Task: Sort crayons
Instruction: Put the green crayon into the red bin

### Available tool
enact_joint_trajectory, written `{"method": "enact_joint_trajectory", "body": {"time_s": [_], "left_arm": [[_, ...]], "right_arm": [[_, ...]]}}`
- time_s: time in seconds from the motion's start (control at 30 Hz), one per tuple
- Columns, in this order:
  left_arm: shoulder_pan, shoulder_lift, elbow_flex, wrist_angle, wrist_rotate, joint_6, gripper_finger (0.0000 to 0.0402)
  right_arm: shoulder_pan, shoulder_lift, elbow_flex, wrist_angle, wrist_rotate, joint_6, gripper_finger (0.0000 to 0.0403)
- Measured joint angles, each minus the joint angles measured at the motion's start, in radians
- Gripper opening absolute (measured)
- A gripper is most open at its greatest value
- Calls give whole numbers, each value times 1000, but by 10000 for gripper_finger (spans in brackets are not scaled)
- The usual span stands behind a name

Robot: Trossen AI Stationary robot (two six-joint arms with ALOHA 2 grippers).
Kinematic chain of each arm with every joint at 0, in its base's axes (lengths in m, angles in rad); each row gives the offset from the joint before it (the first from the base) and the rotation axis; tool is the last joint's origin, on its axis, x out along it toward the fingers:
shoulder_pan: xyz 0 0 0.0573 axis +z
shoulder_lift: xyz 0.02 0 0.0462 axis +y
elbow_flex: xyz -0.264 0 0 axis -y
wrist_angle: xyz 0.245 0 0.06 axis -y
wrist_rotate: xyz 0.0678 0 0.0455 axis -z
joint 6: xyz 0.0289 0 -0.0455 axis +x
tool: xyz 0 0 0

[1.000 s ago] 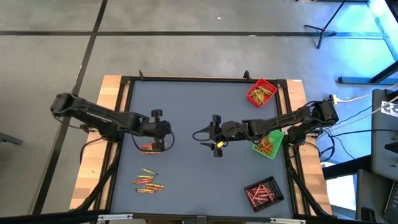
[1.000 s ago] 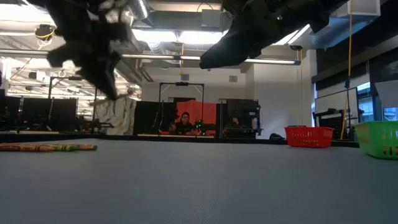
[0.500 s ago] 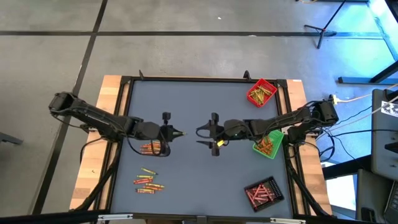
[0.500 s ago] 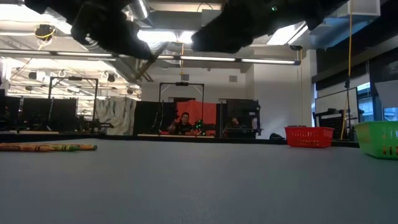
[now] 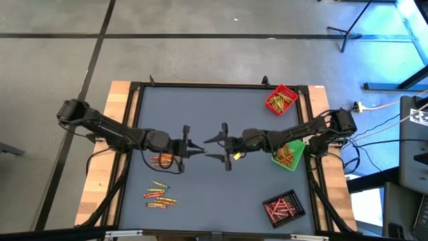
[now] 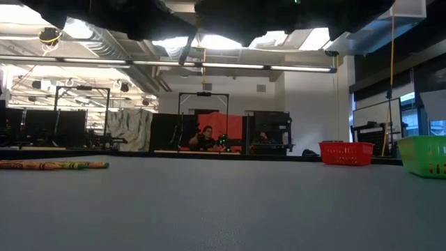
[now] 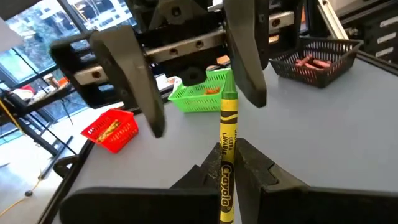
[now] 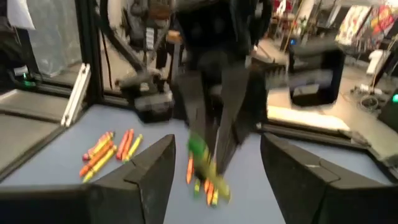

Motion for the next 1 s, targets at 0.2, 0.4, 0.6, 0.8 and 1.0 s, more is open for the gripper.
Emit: {"method": "enact_joint_trajectory", "body": {"time_s": [0.2, 0.4, 0.6, 0.8, 1.0], "left_arm": [[0, 12, 0, 47, -1, 0, 7], [0, 12, 0, 59, 0, 0, 7], [0, 12, 0, 75, -2, -13, 7], [0, 12, 0, 79, 0, -1, 47], [-18, -18, 0, 10, -27, -36, 110]], "right_arm": [[-1, 8, 0, 16, -44, -8, 224], [-1, 13, 0, 45, -44, -15, 127], [-2, 13, 0, 43, -34, -45, 14], [-2, 13, 0, 39, -33, -45, 37], [1, -10, 1, -50, 4, -65, 11]]}}
